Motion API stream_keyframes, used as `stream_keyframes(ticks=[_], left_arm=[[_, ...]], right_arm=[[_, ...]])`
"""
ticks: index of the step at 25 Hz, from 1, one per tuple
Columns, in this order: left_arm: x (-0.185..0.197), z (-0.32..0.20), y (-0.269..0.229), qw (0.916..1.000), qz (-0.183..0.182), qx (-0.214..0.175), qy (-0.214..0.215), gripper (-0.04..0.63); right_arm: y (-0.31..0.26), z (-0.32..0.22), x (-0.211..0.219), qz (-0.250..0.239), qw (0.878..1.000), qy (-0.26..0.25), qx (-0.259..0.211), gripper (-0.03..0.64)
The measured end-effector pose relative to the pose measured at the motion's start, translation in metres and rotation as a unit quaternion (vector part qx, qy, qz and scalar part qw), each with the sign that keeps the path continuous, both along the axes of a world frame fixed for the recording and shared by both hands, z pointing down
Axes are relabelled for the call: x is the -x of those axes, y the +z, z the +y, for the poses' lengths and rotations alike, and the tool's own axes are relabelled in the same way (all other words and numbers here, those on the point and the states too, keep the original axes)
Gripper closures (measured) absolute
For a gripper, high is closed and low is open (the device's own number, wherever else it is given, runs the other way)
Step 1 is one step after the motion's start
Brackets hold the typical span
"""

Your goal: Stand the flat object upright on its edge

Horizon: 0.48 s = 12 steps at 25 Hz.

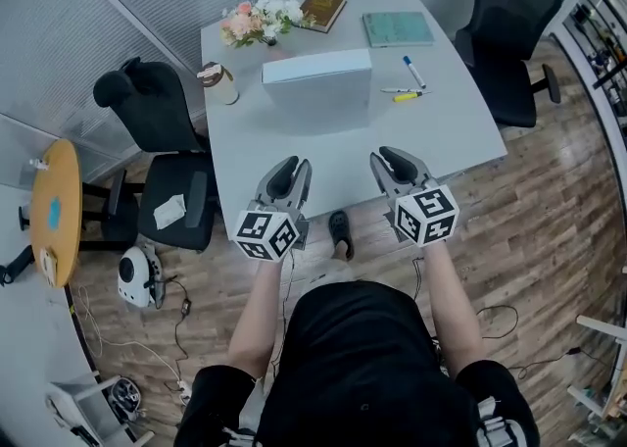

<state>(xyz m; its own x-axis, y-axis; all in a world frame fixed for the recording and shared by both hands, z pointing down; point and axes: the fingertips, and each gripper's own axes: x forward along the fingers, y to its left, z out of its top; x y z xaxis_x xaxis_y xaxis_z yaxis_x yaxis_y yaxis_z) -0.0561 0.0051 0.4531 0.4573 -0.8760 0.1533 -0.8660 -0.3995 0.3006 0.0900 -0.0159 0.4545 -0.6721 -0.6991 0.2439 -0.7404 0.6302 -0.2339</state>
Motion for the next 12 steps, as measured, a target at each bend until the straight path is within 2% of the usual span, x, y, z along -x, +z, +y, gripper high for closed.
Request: stream_keyframes(ticks=[7, 12], left_arm=[[-0.025, 0.063, -0.016, 0.9999, -0.008, -0.011, -0.004, 0.517], [-0.034, 0.1, -0.039, 0.9992, -0.026, -0.029, -0.007, 0.541]], right_arm=[[-0.023, 0.064, -0.013, -0.001, 1.0, -0.01, -0.024, 0.534], [-0.037, 0.097, -0.014, 0.026, 0.999, -0.009, -0.047, 0.572]])
